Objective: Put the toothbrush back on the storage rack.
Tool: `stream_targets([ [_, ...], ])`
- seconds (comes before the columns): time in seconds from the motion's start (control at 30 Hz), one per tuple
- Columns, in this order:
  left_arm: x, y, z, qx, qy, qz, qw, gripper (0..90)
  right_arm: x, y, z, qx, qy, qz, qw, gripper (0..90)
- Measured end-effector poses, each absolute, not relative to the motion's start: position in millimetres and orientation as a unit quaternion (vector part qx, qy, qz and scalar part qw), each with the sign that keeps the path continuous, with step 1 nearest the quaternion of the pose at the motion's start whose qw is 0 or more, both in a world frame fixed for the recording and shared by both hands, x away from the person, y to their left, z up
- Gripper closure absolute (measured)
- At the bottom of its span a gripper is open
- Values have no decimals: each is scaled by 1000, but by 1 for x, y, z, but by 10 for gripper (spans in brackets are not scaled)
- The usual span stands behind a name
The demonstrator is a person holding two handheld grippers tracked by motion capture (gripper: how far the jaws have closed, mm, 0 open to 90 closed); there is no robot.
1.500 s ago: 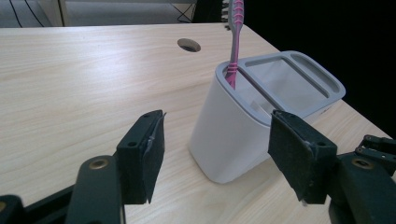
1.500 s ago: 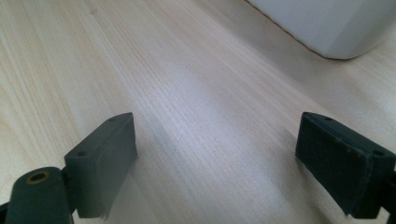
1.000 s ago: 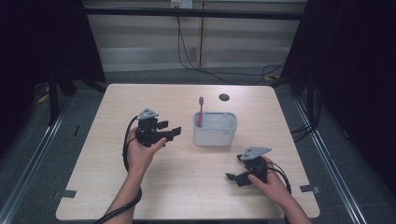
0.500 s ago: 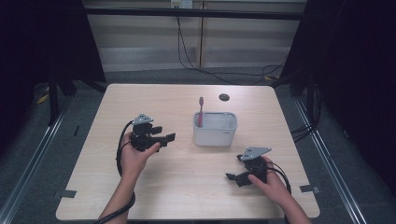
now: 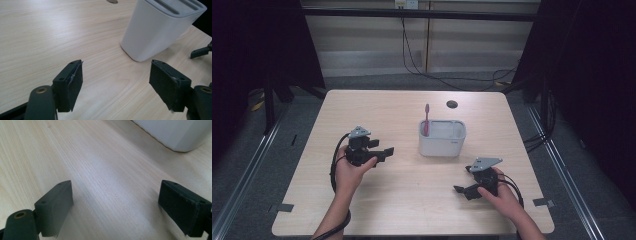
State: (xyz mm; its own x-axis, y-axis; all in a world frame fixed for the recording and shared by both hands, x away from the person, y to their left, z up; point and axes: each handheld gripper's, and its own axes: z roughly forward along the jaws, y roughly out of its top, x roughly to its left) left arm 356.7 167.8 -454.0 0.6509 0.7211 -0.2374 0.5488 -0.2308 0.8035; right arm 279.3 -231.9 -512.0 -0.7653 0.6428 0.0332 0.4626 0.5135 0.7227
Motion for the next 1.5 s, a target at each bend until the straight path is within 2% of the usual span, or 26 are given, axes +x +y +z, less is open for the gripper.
stream_targets([
  [0.67,347,195,-474,790,417,108,436,238,279,-232,-512,321,861,375,120,118],
  [1.5,341,206,-491,818,407,130,385,228,279,-232,-512,321,861,375,120,118],
])
